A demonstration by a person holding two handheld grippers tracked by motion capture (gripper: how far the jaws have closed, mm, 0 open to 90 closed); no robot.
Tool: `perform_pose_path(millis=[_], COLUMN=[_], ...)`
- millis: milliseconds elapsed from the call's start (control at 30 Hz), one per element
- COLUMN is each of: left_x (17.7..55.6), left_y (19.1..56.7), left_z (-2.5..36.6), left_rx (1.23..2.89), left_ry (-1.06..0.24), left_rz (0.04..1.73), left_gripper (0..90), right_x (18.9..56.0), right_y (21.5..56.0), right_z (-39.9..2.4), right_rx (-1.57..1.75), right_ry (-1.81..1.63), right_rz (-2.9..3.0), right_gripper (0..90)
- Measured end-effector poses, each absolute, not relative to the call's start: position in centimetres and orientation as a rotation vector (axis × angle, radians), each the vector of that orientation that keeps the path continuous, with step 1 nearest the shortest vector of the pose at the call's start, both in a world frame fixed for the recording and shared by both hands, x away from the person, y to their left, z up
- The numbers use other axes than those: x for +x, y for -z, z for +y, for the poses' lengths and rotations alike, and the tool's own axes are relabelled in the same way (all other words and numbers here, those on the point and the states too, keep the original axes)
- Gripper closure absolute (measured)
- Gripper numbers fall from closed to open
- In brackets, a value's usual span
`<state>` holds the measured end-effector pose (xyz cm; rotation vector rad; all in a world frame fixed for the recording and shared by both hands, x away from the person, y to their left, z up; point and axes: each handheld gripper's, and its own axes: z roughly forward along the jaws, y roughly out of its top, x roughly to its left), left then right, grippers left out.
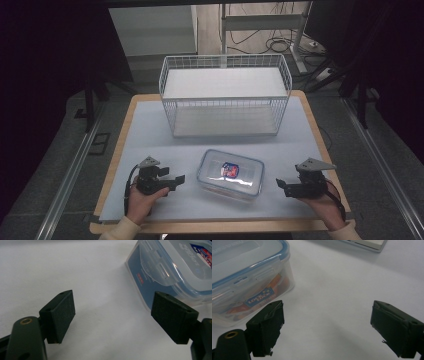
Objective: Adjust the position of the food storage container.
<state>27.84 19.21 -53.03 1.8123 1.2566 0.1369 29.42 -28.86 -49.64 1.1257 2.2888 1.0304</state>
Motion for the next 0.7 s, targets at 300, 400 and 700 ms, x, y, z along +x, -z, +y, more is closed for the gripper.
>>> perform_pose_path(millis=[300,400,700], left_x=[27.07,27.24,27.36], left_y=[52.93,52.9,53.01], left_z=[19.63,19.22,19.0], left_rx=[1.803,1.817,1.835], left_ry=[-0.134,-0.119,-0.12], left_rz=[1.242,1.228,1.232], left_gripper=[19.2,19.2,19.2], right_x=[29.92,29.7,29.93], right_y=[49.24,49.31,49.54], right_z=[-28.97,-28.93,-29.23], right_rx=[1.172,1.163,1.191], right_ry=[-1.079,-1.062,-1.031], right_rz=[2.288,2.301,2.353], right_gripper=[14.9,15.6,18.4])
